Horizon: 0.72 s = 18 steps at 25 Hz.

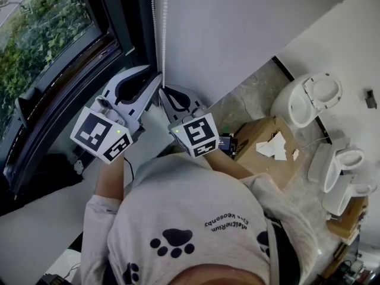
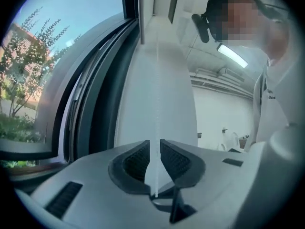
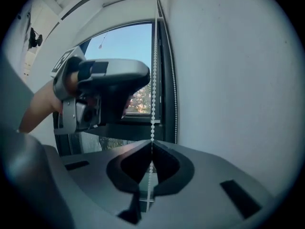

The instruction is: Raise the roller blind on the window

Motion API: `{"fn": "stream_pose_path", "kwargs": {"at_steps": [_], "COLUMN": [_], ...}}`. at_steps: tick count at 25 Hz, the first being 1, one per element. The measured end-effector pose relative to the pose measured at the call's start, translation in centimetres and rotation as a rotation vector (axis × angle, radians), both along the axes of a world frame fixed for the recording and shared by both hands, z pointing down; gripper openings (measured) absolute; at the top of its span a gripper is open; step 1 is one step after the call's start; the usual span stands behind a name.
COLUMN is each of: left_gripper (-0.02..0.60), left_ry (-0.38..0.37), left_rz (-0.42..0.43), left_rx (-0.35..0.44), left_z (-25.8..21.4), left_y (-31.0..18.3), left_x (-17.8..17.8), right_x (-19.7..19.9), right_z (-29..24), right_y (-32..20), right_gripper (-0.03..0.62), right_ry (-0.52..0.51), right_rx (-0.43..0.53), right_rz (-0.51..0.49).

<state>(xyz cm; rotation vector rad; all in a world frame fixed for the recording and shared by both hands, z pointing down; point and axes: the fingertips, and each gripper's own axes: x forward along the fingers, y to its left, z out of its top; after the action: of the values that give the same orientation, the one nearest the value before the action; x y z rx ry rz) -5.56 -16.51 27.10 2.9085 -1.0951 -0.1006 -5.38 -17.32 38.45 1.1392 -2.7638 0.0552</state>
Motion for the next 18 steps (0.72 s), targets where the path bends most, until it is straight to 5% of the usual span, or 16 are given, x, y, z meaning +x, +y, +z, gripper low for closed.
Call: {"fn": "stream_pose_path", "kwargs": {"at_steps": [11, 18], "left_gripper": [0.023, 0.021], "left_ry": [-0.059, -0.019], "left_rz": [0.039, 0.024], "left_rx": [0.075, -0.014], "left_z": [-3.3, 0.5], "left_y": [-1.1, -1.4], "left_x": [2.5, 1.8], "right_x": [-0.2, -0.5], "right_z": [0.2, 4.1], "right_y": [0.3, 0.4], "right_gripper": [0.009, 0.009], "right_ry": [0.006, 0.052], "right_rx": [-0.004, -0.097], "right_rz": [-0.009, -0.013]}}
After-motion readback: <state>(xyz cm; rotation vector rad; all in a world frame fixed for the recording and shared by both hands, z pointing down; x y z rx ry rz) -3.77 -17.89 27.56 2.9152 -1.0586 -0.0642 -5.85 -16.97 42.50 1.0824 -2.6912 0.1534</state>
